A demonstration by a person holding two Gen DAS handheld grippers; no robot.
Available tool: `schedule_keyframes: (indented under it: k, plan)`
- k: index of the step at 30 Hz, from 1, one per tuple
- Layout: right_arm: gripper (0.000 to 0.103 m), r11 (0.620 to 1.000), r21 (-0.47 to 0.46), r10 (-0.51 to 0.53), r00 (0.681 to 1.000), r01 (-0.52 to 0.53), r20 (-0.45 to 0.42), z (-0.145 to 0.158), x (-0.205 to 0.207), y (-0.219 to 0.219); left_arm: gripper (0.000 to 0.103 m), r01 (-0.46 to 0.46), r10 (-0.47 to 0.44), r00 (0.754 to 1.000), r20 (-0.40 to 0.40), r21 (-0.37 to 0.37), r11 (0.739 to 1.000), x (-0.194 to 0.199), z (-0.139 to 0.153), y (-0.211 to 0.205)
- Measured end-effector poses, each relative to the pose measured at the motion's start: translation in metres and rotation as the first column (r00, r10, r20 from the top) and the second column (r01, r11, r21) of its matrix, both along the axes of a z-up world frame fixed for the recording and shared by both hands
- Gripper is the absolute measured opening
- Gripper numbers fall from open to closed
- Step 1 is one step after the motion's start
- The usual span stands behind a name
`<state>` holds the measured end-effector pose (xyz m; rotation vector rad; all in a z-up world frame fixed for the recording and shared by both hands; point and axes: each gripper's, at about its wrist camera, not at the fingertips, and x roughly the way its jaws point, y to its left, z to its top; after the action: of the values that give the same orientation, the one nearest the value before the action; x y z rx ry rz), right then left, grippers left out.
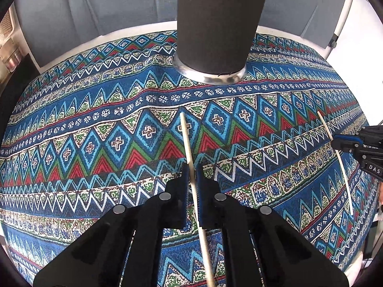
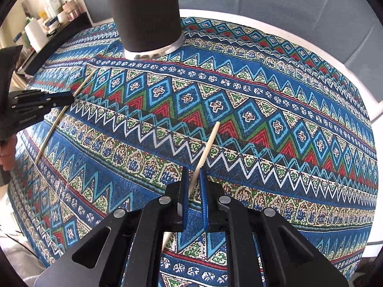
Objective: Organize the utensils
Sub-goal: 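Grasp one wooden stick with the left tool while the right tool grasps another, then lift both held sticks upright and carry them over the black holder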
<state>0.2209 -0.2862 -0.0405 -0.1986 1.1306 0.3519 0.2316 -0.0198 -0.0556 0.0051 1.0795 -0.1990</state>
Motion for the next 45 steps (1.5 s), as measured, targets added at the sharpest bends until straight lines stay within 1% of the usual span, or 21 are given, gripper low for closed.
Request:
schedule_keyframes:
  k: [2,4,8,12,16,18,21,24,25,27,28,34,36,40,42,45]
  plan:
    - [0.005,1.0,0.003,-0.027,0.999,0.027,0.027,0.002,0.001,-0.01,0.005,-0.004,0.003,1.0,-0.016,-0.012,1.0,-0.001,0.001,0.004]
    - [0.005,0.998,0.038,-0.049,0.999,0.048,0.014,0.002,0.004,-0.021,0.005,-0.001,0.0,1.0,-0.026,-0.021,1.0,-0.003,0.002,0.006]
    - [0.005,0.994,0.083,-0.077,0.997,0.075,0.025,0.012,0.004,-0.038,0.005,-0.008,0.008,1.0,-0.002,-0.025,1.0,-0.009,0.011,0.01]
    - [0.005,0.986,0.144,-0.091,0.993,0.081,0.07,0.034,0.0,-0.047,0.005,-0.017,0.02,0.999,0.049,-0.048,0.999,-0.015,0.032,0.015]
    - [0.005,0.97,0.232,-0.102,0.986,0.069,0.132,0.063,-0.003,-0.054,0.005,-0.034,0.042,0.989,0.142,-0.06,0.998,-0.023,0.061,0.021]
    - [0.005,0.96,0.273,-0.118,0.978,0.068,0.171,0.076,0.0,-0.048,0.005,-0.043,0.053,0.98,0.192,-0.052,0.998,-0.026,0.077,0.022]
    - [0.005,0.942,0.33,-0.134,0.967,0.056,0.216,0.094,0.001,-0.044,0.005,-0.054,0.071,0.968,0.242,-0.076,0.996,-0.027,0.098,0.026]
    - [0.005,0.922,0.384,-0.155,0.953,0.045,0.26,0.112,0.005,-0.04,0.005,-0.056,0.081,0.946,0.313,-0.087,0.995,-0.032,0.121,0.028]
    - [0.005,0.913,0.406,-0.16,0.951,0.04,0.267,0.117,0.006,-0.038,0.005,-0.054,0.084,0.941,0.329,-0.102,0.993,-0.033,0.128,0.029]
    - [0.005,0.898,0.438,-0.163,0.946,0.025,0.28,0.127,0.01,-0.033,0.005,-0.034,0.083,0.938,0.336,-0.149,0.988,-0.033,0.14,0.032]
    - [0.005,0.894,0.448,-0.16,0.944,0.014,0.289,0.132,0.011,-0.029,0.005,-0.031,0.088,0.936,0.342,-0.169,0.985,-0.034,0.145,0.033]
    - [0.005,0.872,0.485,-0.13,0.926,-0.063,0.354,0.16,0.017,-0.004,0.005,-0.02,0.107,0.899,0.425,-0.204,0.979,-0.039,0.177,0.033]
    - [0.005,0.864,0.496,-0.122,0.921,-0.085,0.37,0.169,0.019,0.003,0.005,-0.015,0.111,0.893,0.437,-0.217,0.976,-0.039,0.184,0.031]
    - [0.005,0.857,0.502,-0.116,0.903,-0.119,0.413,0.184,0.021,0.014,0.005,-0.009,0.114,0.876,0.468,-0.221,0.975,-0.037,0.197,0.025]
    - [0.005,0.85,0.51,-0.114,0.897,-0.135,0.427,0.191,0.023,0.019,0.005,-0.009,0.129,0.86,0.494,-0.238,0.971,-0.037,0.205,0.024]
    - [0.005,0.846,0.511,-0.121,0.88,-0.15,0.459,0.199,0.028,0.026,0.005,-0.019,0.146,0.827,0.543,-0.233,0.972,-0.033,0.215,0.023]
